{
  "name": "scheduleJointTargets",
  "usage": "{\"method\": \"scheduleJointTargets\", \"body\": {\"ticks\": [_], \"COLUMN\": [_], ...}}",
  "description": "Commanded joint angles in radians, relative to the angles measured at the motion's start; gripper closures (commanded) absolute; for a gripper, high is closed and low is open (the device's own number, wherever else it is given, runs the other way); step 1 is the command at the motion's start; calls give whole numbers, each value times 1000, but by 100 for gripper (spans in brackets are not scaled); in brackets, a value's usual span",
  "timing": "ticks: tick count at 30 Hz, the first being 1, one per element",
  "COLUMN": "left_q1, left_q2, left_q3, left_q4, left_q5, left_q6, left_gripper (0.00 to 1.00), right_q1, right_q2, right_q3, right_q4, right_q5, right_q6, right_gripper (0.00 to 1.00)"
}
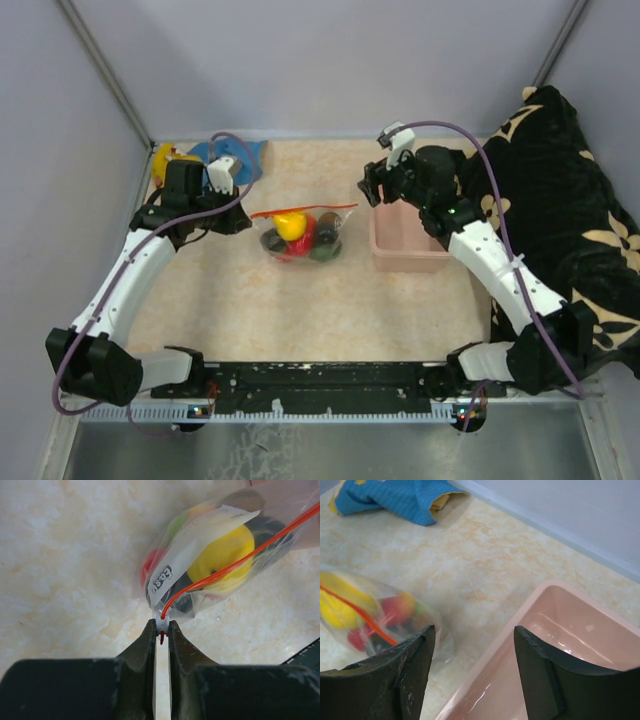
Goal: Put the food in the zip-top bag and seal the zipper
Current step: Reset both arms
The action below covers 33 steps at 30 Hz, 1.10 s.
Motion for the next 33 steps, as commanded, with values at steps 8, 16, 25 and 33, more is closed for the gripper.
{"method": "scheduleJointTargets", "body": {"ticks": [8, 16, 25, 33], "left_q1": [13, 13, 13, 13], "left_q2": [-98, -194, -428, -749], "left_q3": [-37, -86, -251, -377], "left_q4": [30, 64, 162, 205], "left_q5": [5, -23, -85, -225], "left_q6": [-140, -161, -251, -270], "left_gripper": [71, 54, 38, 0], "right_q1": [-16, -17, -17, -18], "right_q2": [-270, -470, -699, -962], "right_q3": [-133, -277, -389, -399], "right_q4": [53, 72, -92, -266], "right_q5": [354, 445, 529, 615], "right_q6": [92, 160, 279, 251], "right_gripper": [24, 23, 23, 22]}}
